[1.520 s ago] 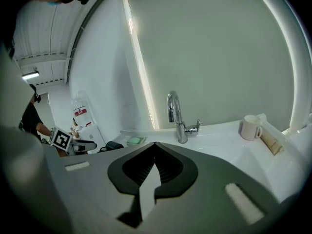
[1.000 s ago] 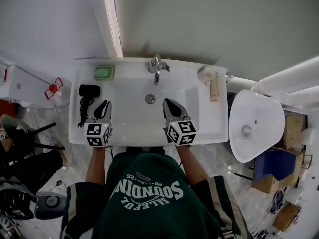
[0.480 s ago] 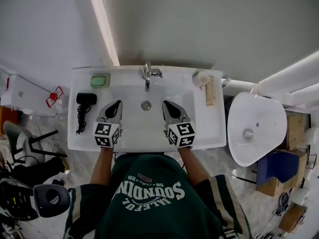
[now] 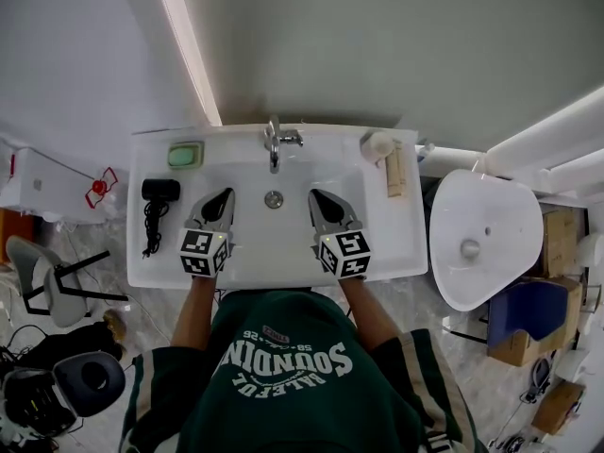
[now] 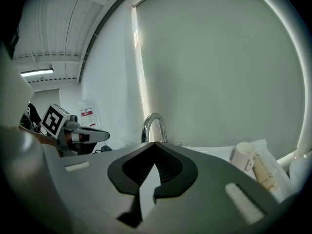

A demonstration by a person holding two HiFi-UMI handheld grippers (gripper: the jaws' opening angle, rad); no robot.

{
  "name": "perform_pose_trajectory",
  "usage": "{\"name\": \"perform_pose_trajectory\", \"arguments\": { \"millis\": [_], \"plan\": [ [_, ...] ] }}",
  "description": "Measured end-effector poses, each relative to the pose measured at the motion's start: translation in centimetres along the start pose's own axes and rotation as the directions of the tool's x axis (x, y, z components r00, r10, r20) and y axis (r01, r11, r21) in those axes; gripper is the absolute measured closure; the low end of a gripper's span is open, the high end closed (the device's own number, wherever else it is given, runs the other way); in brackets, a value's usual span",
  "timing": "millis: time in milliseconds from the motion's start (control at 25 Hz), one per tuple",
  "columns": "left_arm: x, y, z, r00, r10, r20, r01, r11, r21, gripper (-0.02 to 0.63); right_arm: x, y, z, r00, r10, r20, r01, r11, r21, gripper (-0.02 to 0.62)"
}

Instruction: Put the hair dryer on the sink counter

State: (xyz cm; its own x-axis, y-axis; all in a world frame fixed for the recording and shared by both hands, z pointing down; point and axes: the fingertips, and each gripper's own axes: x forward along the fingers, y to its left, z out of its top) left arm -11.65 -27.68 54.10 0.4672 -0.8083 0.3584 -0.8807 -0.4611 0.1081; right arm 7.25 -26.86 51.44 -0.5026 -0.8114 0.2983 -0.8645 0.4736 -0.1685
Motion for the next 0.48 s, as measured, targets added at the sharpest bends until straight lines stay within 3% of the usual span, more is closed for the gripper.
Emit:
{"name": "perform_pose_trajectory", "arguments": {
  "millis": [480],
  "plan": [
    [-0.54, -0.41, -0.04, 1.0, -0.018, 0.005, 0.018, 1.0, 0.001, 0.555, -0.5, 0.72, -0.61, 1.0, -0.002, -0.001, 0.002, 1.0, 0.001, 0.594]
  ]
}}
